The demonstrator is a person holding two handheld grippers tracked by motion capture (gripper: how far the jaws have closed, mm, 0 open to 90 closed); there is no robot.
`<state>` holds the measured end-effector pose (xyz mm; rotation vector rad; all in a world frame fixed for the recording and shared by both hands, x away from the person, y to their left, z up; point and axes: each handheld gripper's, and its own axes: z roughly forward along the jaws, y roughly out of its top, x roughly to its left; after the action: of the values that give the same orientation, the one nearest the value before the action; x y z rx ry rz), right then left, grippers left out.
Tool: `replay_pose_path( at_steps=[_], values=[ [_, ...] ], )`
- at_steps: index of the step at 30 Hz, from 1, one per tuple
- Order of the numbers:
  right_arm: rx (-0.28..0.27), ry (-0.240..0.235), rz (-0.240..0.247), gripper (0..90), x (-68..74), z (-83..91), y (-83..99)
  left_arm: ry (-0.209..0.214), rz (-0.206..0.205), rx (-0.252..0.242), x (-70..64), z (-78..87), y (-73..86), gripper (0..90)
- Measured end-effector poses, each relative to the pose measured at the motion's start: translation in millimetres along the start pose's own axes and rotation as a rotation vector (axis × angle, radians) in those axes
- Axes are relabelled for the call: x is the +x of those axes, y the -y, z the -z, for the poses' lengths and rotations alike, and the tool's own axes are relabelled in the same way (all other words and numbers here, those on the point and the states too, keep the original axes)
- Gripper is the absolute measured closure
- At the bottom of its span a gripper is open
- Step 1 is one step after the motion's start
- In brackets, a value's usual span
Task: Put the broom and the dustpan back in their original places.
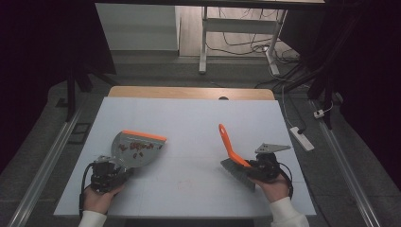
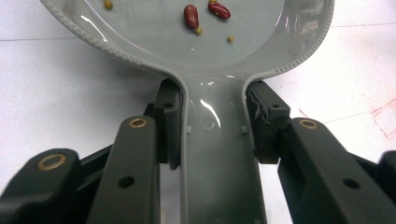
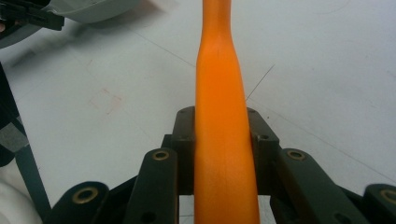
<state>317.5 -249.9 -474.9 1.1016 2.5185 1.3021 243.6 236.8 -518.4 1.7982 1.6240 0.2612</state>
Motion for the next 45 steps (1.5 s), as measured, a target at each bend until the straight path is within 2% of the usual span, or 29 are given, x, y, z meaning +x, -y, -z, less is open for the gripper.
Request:
replay_pose_path(
  at_steps=[6, 12, 16, 18, 28, 37, 40, 45],
  values=[
    [0.015, 0.001, -0.01, 70.0, -0.4, -0.9, 1.2, -0.013, 0.021, -0.002, 0.4, -1.7, 0.3, 61.5],
    [0.033, 0.007, -0.053, 70.0, -5.2, 0.2, 5.5, -0.022, 0.034, -0.005, 0.7, -2.8, 0.4, 61.5],
    [0.061, 0.013, -0.086, 69.9, -11.2, -1.9, 9.0, -0.026, 0.04, 0.001, 0.3, -4.9, 0.5, 61.5],
    [0.079, 0.025, -0.088, 69.9, -13.0, -3.5, 10.6, -0.031, 0.043, 0.002, -0.3, -5.5, 0.7, 61.5],
    [0.071, 0.068, -0.112, 68.6, -25.8, -2.7, 14.9, -0.036, 0.036, 0.022, -3.9, -11.2, 0.1, 61.4],
    [0.086, 0.089, -0.124, 63.1, -33.1, -5.4, 17.3, -0.033, 0.033, 0.028, -5.7, -14.0, 0.7, 61.1],
    [0.103, 0.111, -0.12, 58.8, -34.1, -7.5, 16.7, -0.021, 0.028, 0.036, -5.4, -14.6, 1.3, 60.6],
    [0.119, 0.139, -0.13, 54.2, -38.0, -9.4, 16.7, 0.002, 0.005, 0.03, -5.1, -12.7, 1.8, 53.1]
  ],
)
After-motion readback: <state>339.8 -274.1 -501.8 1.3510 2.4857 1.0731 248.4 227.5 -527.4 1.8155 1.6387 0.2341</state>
